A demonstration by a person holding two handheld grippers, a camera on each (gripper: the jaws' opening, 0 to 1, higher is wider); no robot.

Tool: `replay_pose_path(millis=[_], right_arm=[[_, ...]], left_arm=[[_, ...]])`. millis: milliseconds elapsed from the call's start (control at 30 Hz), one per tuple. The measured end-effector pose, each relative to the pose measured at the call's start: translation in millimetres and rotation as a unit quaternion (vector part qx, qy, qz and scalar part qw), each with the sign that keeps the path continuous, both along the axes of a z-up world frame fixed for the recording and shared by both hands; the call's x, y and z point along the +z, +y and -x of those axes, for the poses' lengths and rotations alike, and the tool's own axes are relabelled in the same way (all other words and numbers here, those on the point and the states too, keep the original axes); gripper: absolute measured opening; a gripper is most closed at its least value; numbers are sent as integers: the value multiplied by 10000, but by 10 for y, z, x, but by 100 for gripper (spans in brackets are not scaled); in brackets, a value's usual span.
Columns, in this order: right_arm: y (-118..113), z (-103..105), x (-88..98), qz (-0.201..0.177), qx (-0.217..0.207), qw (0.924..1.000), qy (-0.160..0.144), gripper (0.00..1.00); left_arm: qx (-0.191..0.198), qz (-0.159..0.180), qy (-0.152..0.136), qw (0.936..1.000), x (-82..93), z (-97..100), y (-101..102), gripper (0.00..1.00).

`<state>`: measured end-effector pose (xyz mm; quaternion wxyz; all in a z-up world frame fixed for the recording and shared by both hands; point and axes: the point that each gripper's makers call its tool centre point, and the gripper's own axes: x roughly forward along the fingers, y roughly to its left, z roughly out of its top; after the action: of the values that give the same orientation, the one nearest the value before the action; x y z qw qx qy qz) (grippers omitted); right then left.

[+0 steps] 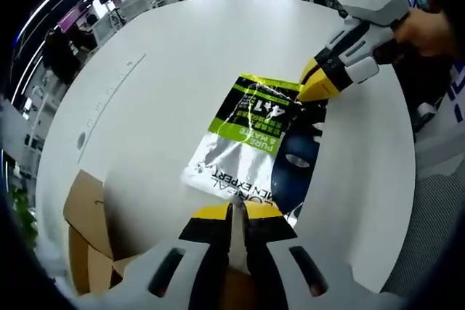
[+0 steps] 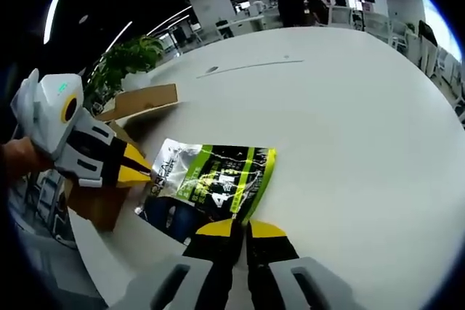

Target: Operate the shoe box by opening the lid, removing the specified soft item, and placing it in the target area until the item is outside and the box remains undamaged.

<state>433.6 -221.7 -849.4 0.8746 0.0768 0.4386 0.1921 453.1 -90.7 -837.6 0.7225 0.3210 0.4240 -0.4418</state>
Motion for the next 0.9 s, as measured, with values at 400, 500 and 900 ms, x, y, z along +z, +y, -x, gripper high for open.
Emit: replay_pose_path(millis=[400, 500, 900], right_arm=[[19, -18, 10, 85, 96, 9999, -56, 3], [9, -15, 7, 100, 75, 9999, -51, 3], [2, 14, 139, 196, 166, 9995, -195, 9]], left_arm=[[138, 353, -135, 9992, 252, -3, -68, 5], [181, 434, -183, 9987, 324, -12, -59, 6], [448, 727, -368, 9957, 613, 11, 80, 8]])
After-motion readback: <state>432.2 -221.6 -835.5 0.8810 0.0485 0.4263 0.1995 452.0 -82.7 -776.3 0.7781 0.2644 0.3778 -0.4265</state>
